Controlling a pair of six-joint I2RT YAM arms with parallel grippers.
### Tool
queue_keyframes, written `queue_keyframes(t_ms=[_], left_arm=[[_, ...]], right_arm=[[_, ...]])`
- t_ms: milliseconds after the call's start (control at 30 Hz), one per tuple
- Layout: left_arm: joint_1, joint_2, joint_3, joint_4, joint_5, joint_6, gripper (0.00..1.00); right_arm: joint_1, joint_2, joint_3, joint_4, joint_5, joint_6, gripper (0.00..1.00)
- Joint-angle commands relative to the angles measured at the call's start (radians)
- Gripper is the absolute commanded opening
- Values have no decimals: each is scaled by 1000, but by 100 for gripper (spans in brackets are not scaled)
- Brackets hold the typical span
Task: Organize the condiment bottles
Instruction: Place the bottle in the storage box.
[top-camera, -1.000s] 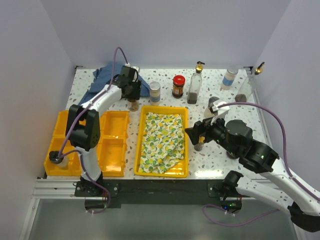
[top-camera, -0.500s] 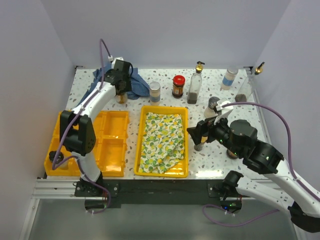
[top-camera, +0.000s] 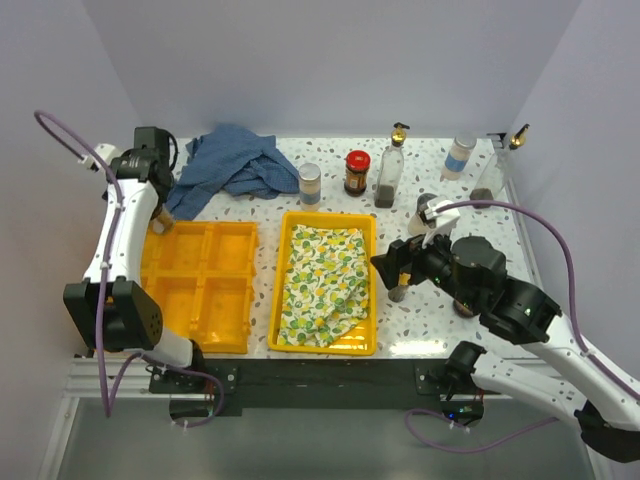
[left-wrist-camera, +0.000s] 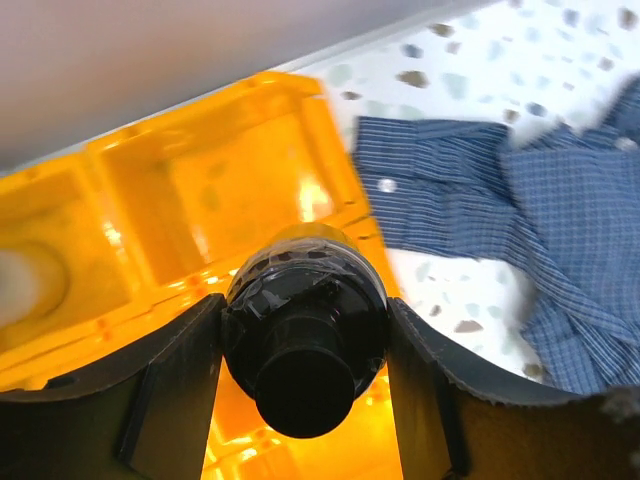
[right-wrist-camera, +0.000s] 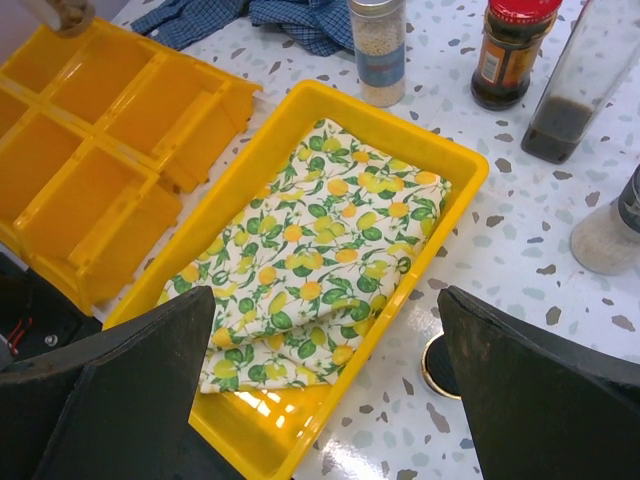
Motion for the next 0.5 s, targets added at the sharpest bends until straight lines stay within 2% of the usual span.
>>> queue_keyframes(t_ms=[0,167,267,467], left_arm=[[63,-126,-79,-139,-149,-203,0],[167,-243,-252,-20,-140,-151,0],[225,-283,-292,-3,-143,-134,0],[274,-312,-326,-35,-187,-190,0]], right_arm=[[1,7,20,1,15,9,98],[1,30,39,2,9,12,98],[1,39,46,1,-2,17,99],[1,42,42,5,-21,40,99]])
